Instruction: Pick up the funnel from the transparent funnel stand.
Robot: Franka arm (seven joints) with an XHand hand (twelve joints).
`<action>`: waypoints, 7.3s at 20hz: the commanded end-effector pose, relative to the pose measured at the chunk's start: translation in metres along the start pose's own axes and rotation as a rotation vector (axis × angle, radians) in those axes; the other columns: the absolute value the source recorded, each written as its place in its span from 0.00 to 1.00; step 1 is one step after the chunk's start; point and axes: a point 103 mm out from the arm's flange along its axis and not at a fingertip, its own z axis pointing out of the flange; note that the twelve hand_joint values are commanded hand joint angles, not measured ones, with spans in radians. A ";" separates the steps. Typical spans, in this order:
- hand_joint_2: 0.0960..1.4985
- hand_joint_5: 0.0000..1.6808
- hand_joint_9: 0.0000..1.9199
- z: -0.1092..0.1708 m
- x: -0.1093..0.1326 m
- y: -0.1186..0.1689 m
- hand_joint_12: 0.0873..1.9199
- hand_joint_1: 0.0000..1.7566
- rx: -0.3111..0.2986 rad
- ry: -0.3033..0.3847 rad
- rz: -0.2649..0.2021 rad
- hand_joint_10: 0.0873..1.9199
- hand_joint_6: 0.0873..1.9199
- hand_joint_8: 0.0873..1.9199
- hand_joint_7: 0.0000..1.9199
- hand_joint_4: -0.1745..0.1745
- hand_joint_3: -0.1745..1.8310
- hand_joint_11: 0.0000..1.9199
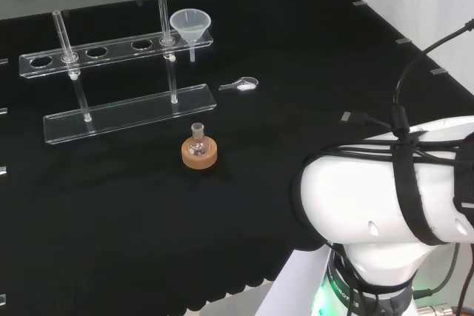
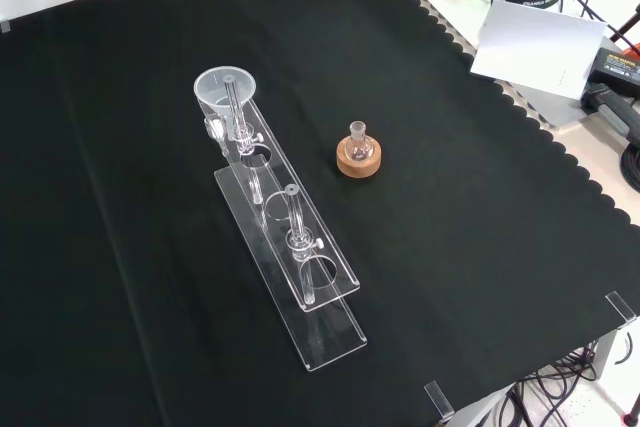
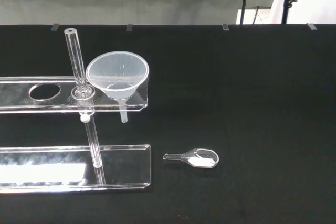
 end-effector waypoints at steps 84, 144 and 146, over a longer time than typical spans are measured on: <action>0.44 0.00 0.12 0.178 0.080 0.224 0.81 0.35 0.505 -0.228 -0.151 0.00 0.00 0.00 0.00 0.49 0.15 0.02; 0.50 0.29 0.42 0.199 0.079 0.246 0.65 0.42 0.315 -0.373 -0.066 0.24 0.00 0.32 0.27 0.40 0.31 0.27; 0.51 0.32 0.45 0.195 0.080 0.245 0.64 0.43 0.303 -0.383 -0.069 0.23 0.00 0.31 0.29 0.41 0.32 0.29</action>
